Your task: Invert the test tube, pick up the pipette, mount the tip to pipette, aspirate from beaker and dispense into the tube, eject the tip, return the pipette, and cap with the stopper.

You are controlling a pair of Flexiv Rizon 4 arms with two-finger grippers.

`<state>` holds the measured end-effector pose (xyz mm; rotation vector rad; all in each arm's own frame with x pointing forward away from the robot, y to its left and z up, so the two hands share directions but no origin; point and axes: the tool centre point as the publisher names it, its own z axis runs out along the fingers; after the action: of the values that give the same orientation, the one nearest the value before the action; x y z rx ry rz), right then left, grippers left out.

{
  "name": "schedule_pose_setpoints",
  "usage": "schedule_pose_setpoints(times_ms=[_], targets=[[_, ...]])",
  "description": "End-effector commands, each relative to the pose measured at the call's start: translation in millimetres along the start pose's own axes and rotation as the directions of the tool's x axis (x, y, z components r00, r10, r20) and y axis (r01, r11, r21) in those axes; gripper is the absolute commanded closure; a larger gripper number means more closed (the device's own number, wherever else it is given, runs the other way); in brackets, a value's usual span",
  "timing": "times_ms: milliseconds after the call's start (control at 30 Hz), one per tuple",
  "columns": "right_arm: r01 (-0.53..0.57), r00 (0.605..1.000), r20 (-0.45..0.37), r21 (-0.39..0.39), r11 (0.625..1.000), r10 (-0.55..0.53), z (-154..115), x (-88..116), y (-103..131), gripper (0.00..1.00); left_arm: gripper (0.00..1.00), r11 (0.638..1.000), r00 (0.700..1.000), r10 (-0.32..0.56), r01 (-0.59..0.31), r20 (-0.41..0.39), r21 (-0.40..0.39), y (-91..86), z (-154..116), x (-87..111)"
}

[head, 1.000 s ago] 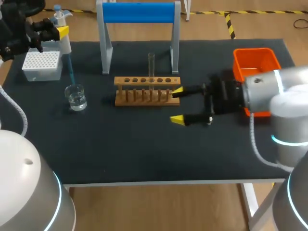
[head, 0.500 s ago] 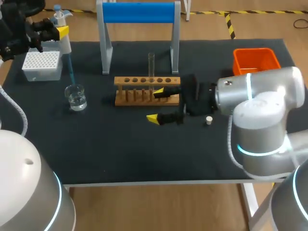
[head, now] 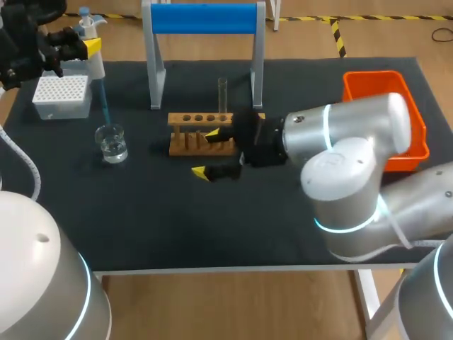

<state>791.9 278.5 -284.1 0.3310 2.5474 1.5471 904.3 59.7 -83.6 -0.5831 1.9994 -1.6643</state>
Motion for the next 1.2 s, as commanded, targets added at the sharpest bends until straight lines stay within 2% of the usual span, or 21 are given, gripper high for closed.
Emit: schedule_pose_setpoints(times_ms=[33,700,1200], targets=[[0.001,1.0,0.026,0.032,0.999,-0.001,38.2,-0.9,2.4,0.0,1.0,1.0,1.0,0.001,-0.001,0.004,0.004,0.7,0.9,0.3],[0.013,0.999,0.05,0.069,0.998,-0.016,93.1,-2.3,7.1,0.0,1.0,1.0,1.0,0.001,-0.001,0.004,0.004,0.7,0.9,0.3],[0.031,0.995,0.093,0.082,0.996,-0.039,101.7,-10.2,15.6,0.0,1.0,1.0,1.0,0.001,-0.001,0.004,0.004,0.7,0.9,0.3]])
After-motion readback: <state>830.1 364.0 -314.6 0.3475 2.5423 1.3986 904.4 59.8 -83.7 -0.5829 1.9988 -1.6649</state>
